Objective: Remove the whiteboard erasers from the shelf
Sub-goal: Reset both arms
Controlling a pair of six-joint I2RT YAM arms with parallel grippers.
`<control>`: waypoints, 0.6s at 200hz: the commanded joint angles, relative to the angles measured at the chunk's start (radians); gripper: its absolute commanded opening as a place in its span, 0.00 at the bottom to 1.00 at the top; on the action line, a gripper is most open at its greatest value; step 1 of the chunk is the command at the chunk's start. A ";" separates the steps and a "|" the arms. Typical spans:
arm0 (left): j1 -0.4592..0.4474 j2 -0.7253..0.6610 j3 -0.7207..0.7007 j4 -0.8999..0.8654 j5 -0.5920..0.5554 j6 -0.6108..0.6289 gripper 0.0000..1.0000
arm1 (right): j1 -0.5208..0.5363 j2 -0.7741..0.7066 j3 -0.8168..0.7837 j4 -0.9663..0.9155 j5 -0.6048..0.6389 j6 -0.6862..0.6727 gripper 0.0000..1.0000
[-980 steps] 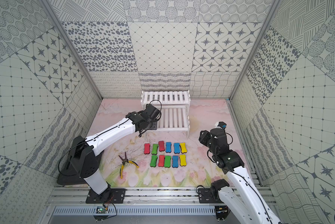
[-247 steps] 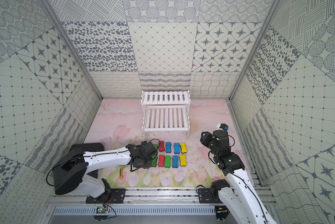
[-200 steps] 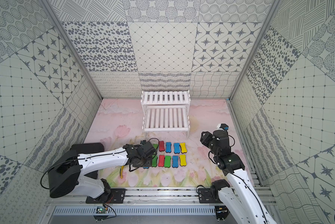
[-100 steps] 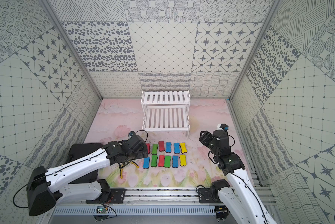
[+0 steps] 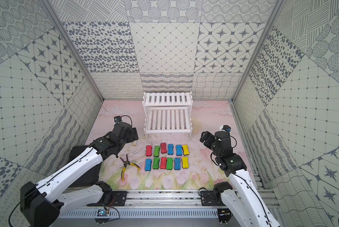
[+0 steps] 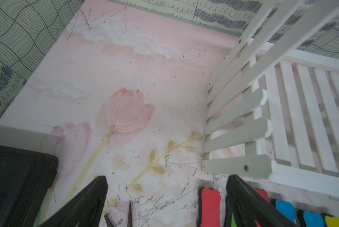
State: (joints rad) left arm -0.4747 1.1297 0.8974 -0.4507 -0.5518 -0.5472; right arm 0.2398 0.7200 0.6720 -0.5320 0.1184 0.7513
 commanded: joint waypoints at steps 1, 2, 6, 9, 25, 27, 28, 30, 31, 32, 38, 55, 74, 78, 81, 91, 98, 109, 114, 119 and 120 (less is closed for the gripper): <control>0.126 0.066 -0.094 0.429 0.007 0.312 0.99 | -0.005 0.004 0.019 0.044 0.044 -0.015 0.95; 0.129 0.069 -0.098 0.437 0.007 0.315 0.99 | -0.005 0.004 0.019 0.044 0.046 -0.016 0.95; 0.146 0.081 -0.113 0.460 0.009 0.328 0.99 | -0.005 0.003 0.020 0.044 0.050 -0.018 0.96; 0.158 0.091 -0.127 0.478 0.010 0.340 0.99 | -0.005 0.004 0.019 0.044 0.054 -0.020 0.96; 0.212 0.139 -0.194 0.577 0.026 0.418 0.99 | -0.005 0.009 0.017 0.044 0.074 -0.028 0.97; 0.217 0.145 -0.202 0.588 0.025 0.426 0.99 | -0.005 0.009 0.016 0.044 0.075 -0.028 0.97; 0.219 0.150 -0.205 0.592 0.024 0.431 0.99 | -0.005 0.009 0.016 0.044 0.076 -0.029 0.97; 0.225 0.156 -0.214 0.601 0.021 0.438 0.99 | -0.005 0.009 0.016 0.044 0.078 -0.030 0.97; 0.227 0.158 -0.217 0.605 0.018 0.441 0.99 | -0.005 0.009 0.016 0.044 0.079 -0.031 0.97; 0.229 0.163 -0.220 0.608 0.015 0.444 0.99 | -0.005 0.010 0.016 0.044 0.080 -0.031 0.97; 0.242 0.182 -0.240 0.630 -0.009 0.448 0.99 | -0.005 0.010 0.015 0.044 0.084 -0.035 0.97; 0.272 0.226 -0.293 0.710 -0.033 0.454 0.99 | -0.005 0.010 0.012 0.045 0.096 -0.042 0.97; 0.276 0.257 -0.346 0.860 0.021 0.526 0.99 | -0.005 0.011 0.007 0.051 0.109 -0.049 0.97; 0.277 0.267 -0.355 0.892 0.029 0.536 0.99 | -0.005 0.010 0.007 0.053 0.112 -0.052 0.97; 0.276 0.274 -0.359 0.916 0.033 0.543 0.99 | -0.005 0.010 0.005 0.053 0.116 -0.053 0.97; 0.278 0.297 -0.372 0.983 0.044 0.552 0.99 | -0.005 0.013 0.001 0.056 0.130 -0.060 0.97; 0.280 0.313 -0.377 1.013 0.061 0.545 0.99 | -0.004 0.015 -0.003 0.059 0.139 -0.068 0.97; 0.281 0.334 -0.385 1.066 0.080 0.532 0.99 | -0.005 0.019 -0.007 0.059 0.158 -0.071 0.97; 0.280 0.343 -0.388 1.082 0.093 0.542 0.99 | -0.005 0.020 -0.008 0.059 0.161 -0.076 0.97; 0.278 0.353 -0.385 1.086 0.094 0.543 0.99 | -0.005 0.021 -0.012 0.060 0.164 -0.078 0.97; 0.279 0.354 -0.384 1.085 0.094 0.543 0.99 | -0.005 0.021 -0.011 0.061 0.165 -0.079 0.97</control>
State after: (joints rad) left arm -0.2050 1.4242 0.5365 0.2600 -0.5274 -0.1234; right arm 0.2398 0.7326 0.6720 -0.5167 0.2329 0.7048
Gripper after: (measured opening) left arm 0.991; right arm 0.972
